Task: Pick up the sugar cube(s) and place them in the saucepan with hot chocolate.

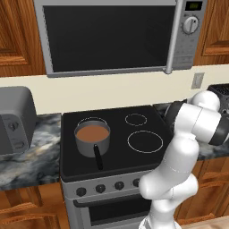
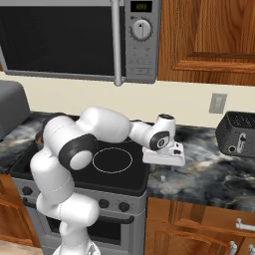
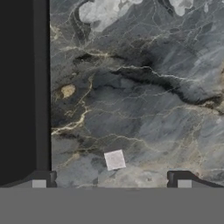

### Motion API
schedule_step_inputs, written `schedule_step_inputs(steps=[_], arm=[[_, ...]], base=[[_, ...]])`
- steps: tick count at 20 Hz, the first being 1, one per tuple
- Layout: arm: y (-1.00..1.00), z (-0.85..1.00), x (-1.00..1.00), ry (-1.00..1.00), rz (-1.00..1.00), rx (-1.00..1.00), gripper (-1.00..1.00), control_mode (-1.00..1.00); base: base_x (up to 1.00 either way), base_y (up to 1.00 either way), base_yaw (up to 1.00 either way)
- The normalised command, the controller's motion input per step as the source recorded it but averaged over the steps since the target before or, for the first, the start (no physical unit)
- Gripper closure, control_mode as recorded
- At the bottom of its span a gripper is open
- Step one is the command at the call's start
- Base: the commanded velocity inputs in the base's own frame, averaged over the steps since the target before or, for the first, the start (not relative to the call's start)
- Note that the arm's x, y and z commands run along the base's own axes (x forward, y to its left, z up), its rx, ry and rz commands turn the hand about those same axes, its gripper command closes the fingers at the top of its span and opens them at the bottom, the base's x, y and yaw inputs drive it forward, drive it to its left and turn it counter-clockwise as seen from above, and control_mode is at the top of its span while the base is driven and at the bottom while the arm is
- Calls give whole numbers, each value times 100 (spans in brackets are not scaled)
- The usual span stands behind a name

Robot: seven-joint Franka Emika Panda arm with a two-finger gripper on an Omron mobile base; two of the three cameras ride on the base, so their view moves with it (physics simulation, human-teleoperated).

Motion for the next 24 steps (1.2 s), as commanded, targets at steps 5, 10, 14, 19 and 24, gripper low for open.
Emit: schedule_step_inputs(steps=[5, 10, 14, 19, 24], arm=[[0, -4, -18, 0, 0, 1, -100, -100], [0, -5, -1, 0, 0, 0, -100, -100], [0, -12, 0, -1, 0, 0, -100, -100], [-2, -20, 0, -1, 0, 0, -100, -100], [-3, -14, 0, 0, 0, 0, -100, -100]], base=[[0, 0, 0], [0, 0, 0], [0, 0, 0], [0, 0, 0], [0, 0, 0]])
